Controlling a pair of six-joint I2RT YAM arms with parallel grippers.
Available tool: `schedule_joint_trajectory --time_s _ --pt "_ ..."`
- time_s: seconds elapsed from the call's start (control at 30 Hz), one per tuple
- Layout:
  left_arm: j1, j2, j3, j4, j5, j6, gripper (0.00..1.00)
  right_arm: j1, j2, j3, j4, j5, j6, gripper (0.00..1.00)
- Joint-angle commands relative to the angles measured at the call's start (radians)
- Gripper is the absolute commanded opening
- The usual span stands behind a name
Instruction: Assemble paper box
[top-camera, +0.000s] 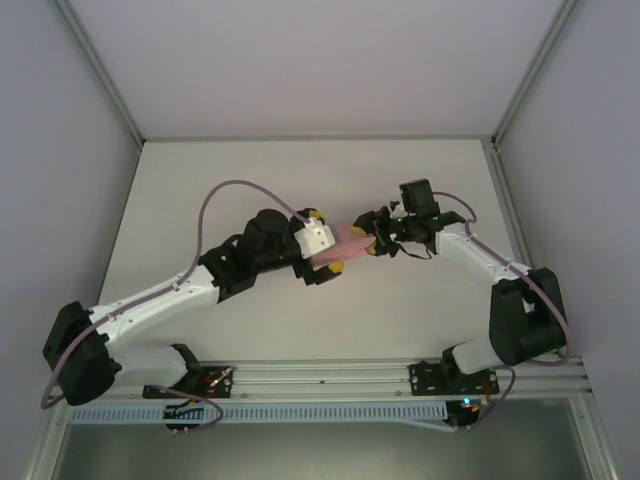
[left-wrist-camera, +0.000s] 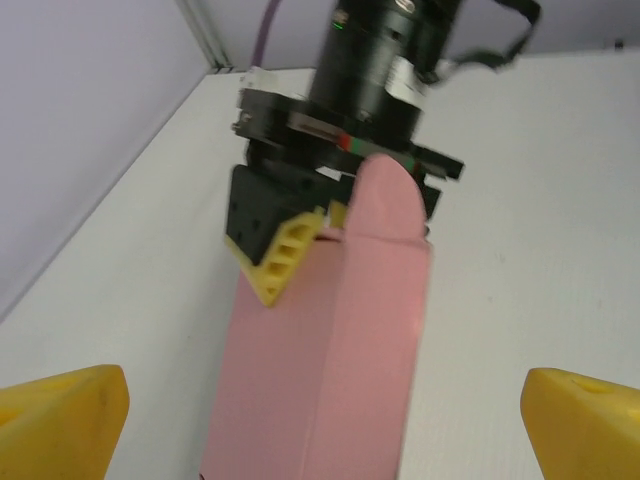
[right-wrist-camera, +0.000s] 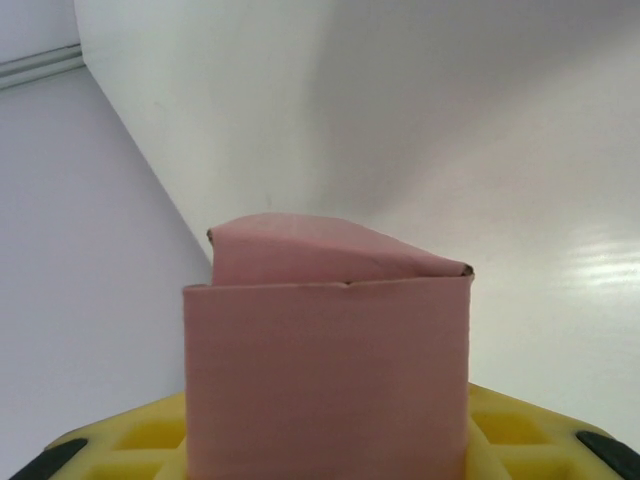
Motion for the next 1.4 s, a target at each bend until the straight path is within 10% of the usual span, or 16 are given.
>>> schedule_joint_trajectory --time_s 0.0,0.6,0.97,1.37 --pt "-0.049 0.02 -0.016 -0.06 -0.181 0.183 1.0 -0.018 0.009 -0.026 0.045 -0.14 0.131 0.38" --pt "-0.05 0.13 -0.001 -0.099 -0.32 0.248 0.98 -0.034 0.012 -0.07 0.166 -0.226 0.232 0.4" --pt "-0.04 0.118 0.005 -0.065 -0.328 0.265 0.51 -0.032 -0.002 -0.078 0.107 -0.247 0.179 0.43" --pt "0.016 0.118 0.062 -0.191 -0.189 0.291 0.37 -0.079 -0.159 0.012 -0.15 0.018 -0.167 1.0"
